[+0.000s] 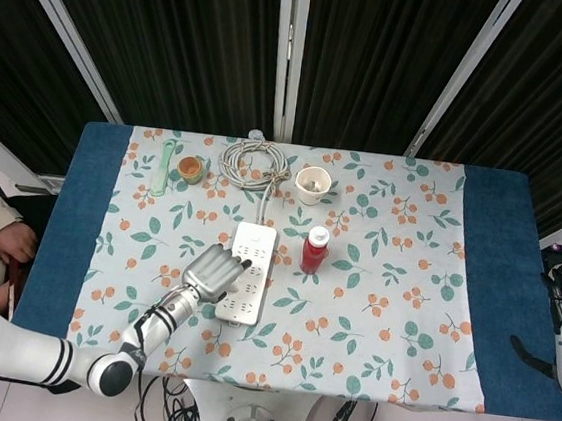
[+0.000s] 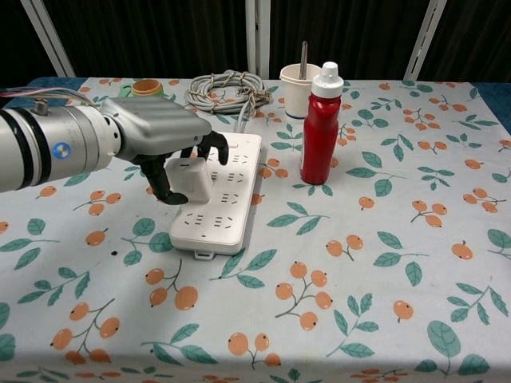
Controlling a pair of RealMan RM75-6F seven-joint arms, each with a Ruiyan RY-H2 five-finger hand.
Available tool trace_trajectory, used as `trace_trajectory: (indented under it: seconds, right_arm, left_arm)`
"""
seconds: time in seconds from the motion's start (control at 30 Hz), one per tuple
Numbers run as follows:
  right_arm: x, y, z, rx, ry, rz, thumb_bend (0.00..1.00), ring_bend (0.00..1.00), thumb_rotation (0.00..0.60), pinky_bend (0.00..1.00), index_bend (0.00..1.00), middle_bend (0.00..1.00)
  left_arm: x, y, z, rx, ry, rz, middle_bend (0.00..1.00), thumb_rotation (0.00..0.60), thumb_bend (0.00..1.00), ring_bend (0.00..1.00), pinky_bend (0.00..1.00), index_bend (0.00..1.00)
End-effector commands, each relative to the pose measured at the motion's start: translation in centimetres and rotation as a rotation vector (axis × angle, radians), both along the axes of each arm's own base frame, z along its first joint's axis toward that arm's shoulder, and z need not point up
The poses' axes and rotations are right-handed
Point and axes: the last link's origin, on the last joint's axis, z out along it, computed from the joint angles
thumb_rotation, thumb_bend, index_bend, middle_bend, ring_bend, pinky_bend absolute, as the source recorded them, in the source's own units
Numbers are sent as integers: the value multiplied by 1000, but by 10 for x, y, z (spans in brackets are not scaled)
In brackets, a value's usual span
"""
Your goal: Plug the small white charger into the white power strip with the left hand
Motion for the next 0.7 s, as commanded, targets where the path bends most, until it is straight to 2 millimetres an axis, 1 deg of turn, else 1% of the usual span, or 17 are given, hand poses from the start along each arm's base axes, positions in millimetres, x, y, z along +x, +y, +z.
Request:
trace_trajectory:
  seconds: [0.03, 0.17, 0.23, 0.33, 0.43, 0.47, 0.53, 0.6, 0.7]
  right_arm:
    - [0, 0, 0, -1, 0, 1, 126, 0, 600, 0, 0, 24]
    - [0, 1, 1, -2, -1, 1, 126, 0, 600, 0, 0, 24]
    - [0, 1, 1, -3, -1, 3, 126, 0, 600, 0, 0, 24]
    - [0, 2, 1, -3, 0, 2, 126, 0, 600, 0, 0, 24]
    - [1, 2, 1, -2, 1, 4, 126, 0, 600, 0, 0, 24]
    - [1, 1, 1, -2, 2, 6, 126, 0, 600, 0, 0, 24]
    - [2, 1, 1, -2, 3, 9, 126, 0, 600, 0, 0, 24]
    - [2, 1, 1, -2, 4, 10, 127, 0, 600, 0, 0, 24]
    - [3, 0, 1, 2, 11, 11, 127, 0, 600, 0, 0, 24]
  left_arm:
    - [0, 0, 1, 3, -7, 3, 340, 600, 229, 322, 382, 187]
    - [-2, -3, 7, 0, -33, 14, 314, 600, 225, 297, 340, 161]
    - [-1, -5, 14, -9, -78, 38, 295, 600, 220, 277, 322, 149]
    - [1, -3, 30, -12, -235, 100, 277, 600, 210, 258, 286, 138]
    - [1, 0, 46, 0, -482, 165, 280, 600, 210, 259, 284, 171]
    - [0, 1, 49, -3, -595, 194, 293, 600, 217, 263, 302, 216]
    - [-2, 2, 52, -11, -761, 237, 341, 600, 232, 299, 368, 297]
    - [-6, 2, 49, -50, -929, 295, 429, 600, 269, 386, 471, 381]
    - [-9, 1, 40, -129, -1109, 391, 512, 600, 337, 464, 576, 451]
